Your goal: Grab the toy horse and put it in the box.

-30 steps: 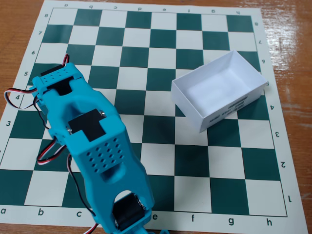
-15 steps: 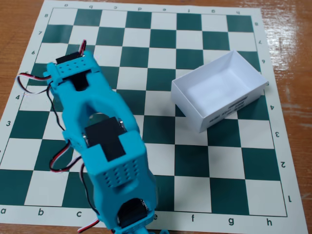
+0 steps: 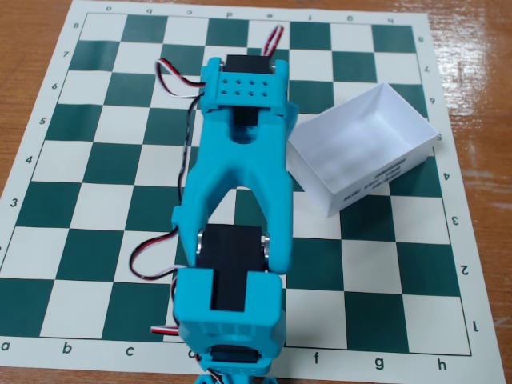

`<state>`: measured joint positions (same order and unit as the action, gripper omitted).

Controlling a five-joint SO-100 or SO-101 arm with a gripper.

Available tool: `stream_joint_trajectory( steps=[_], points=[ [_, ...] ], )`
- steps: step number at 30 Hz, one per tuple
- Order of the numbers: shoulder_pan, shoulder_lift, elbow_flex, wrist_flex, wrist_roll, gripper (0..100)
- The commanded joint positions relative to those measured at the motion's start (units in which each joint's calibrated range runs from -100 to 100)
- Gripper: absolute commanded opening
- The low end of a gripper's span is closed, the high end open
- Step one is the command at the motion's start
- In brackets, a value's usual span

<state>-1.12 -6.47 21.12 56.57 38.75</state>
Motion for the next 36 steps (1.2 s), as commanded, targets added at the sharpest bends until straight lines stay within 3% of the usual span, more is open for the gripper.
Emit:
stream_joint_trajectory(
  steps=[1,13,36],
  points=[
    [4.69,-2.20,-2.42,-1.50,1.28,0],
    [11.76,1.51,-8.06,-3.00,3.87,0],
    [18.12,17.88,-16.44,-16.78,6.65,1]
  ],
)
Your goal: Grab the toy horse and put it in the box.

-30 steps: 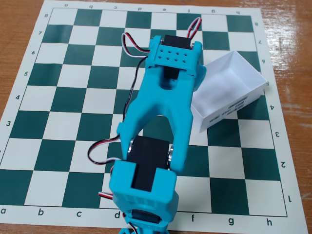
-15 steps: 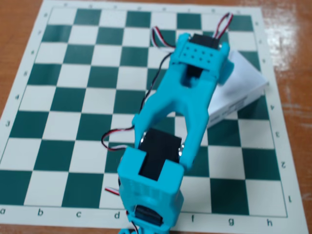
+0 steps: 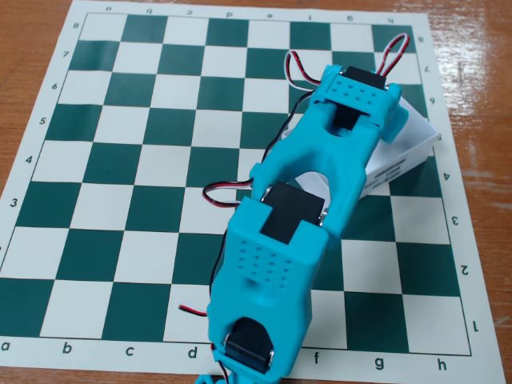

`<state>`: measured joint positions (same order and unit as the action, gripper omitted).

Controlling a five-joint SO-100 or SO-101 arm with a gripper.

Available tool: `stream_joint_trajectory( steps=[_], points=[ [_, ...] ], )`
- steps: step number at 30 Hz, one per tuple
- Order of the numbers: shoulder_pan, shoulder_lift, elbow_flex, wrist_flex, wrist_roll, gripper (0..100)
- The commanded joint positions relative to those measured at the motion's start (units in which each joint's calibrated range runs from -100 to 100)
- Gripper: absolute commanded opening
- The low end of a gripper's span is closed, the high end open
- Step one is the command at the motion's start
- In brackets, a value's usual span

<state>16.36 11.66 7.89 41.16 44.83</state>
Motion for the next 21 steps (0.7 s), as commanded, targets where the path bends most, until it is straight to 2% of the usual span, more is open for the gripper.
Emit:
stream_joint_trajectory(
  steps=[1,2,3,8,21],
  points=[
    [0.64,-0.24,-3.20,-2.04,0.86,3],
    [0.64,-0.33,-3.11,-3.28,0.81,12],
    [0.64,-0.69,-2.65,-4.36,0.86,16],
    [0.00,-2.28,-1.20,-7.77,0.56,21],
    [-2.50,-7.68,7.18,-10.59,0.95,23]
  ],
)
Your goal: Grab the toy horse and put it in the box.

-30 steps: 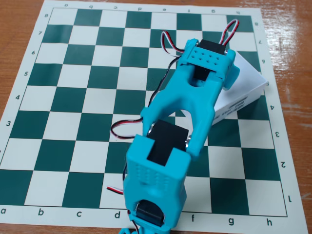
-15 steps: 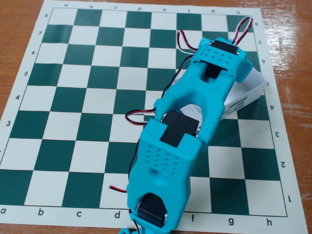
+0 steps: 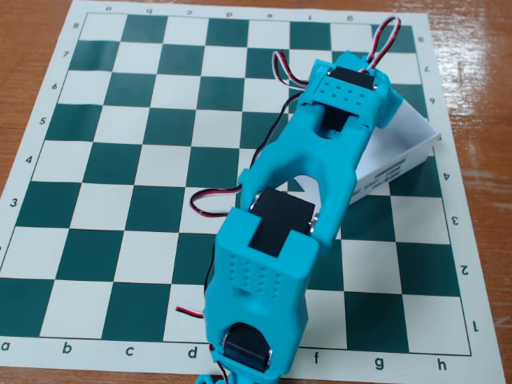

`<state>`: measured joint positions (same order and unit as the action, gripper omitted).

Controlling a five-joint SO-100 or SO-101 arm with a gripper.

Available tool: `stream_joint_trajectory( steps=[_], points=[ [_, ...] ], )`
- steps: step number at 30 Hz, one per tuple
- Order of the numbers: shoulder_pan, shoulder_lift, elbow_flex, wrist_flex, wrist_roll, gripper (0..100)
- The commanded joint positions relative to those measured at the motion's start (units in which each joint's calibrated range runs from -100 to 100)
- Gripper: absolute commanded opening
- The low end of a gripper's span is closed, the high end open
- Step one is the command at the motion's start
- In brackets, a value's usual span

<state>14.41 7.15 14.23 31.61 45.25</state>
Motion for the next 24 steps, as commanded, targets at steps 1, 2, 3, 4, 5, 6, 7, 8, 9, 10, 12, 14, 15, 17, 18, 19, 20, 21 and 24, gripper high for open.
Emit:
stream_joint_trajectory(
  steps=[1,2,3,4,5,6,7,8,9,10,12,14,15,17,18,19,20,21,24],
  points=[
    [-0.34,-3.17,1.74,-1.38,0.78,23],
    [-0.13,-3.08,2.38,-1.54,0.88,23],
    [0.23,-3.08,3.29,-2.21,0.93,23],
    [0.51,-3.08,3.84,-2.38,0.93,23],
    [0.80,-3.08,4.29,-2.38,0.93,22],
    [1.16,-3.08,4.66,-2.38,0.93,22],
    [1.44,-3.17,4.84,-2.38,0.98,22],
    [1.66,-3.34,4.93,-2.38,0.98,22],
    [1.87,-3.61,5.02,-2.38,0.98,22],
    [2.09,-3.87,5.02,-2.13,0.98,22],
    [2.30,-5.03,5.38,-1.46,0.93,22],
    [2.37,-6.97,6.20,0.86,0.88,19],
    [2.23,-8.21,7.02,1.86,0.88,18],
    [1.59,-10.69,8.21,5.27,0.93,11],
    [1.09,-11.93,8.48,7.34,0.93,10],
    [0.51,-13.26,8.66,9.67,0.93,9],
    [-0.20,-14.58,8.66,12.33,0.78,7],
    [-1.06,-15.82,8.57,14.82,0.63,6],
    [-3.77,-19.89,9.30,21.88,0.10,2]
  ],
)
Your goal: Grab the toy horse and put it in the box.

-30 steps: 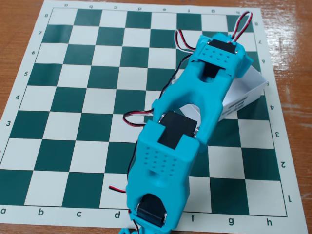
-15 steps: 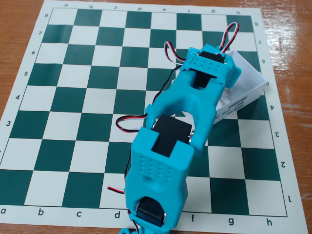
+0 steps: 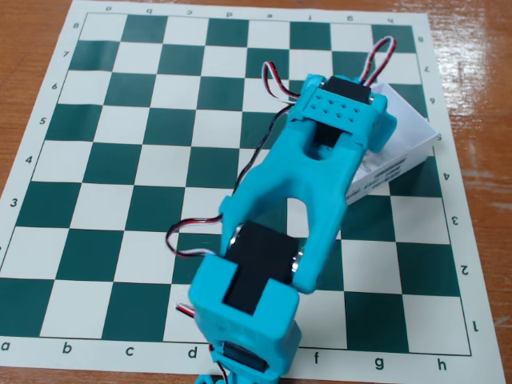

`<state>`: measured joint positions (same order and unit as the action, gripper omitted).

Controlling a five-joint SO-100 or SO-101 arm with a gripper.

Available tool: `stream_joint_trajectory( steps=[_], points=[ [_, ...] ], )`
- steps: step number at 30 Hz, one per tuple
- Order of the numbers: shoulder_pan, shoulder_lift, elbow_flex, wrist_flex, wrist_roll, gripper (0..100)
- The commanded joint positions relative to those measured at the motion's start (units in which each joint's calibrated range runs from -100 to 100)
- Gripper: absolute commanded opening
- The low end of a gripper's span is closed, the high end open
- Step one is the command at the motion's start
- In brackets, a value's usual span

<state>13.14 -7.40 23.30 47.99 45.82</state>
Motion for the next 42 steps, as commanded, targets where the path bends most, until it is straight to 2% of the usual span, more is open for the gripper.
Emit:
stream_joint_trajectory(
  steps=[1,14,19,33,42],
  points=[
    [-3.43,-6.84,1.05,6.75,-1.21,0],
    [-11.00,-39.41,30.91,13.48,-2.43,0],
    [-11.43,-53.39,41.74,20.95,-2.43,0],
    [-9.57,-77.29,57.22,37.23,-2.43,0],
    [-5.72,-82.15,64.05,32.00,-2.53,0]
  ],
)
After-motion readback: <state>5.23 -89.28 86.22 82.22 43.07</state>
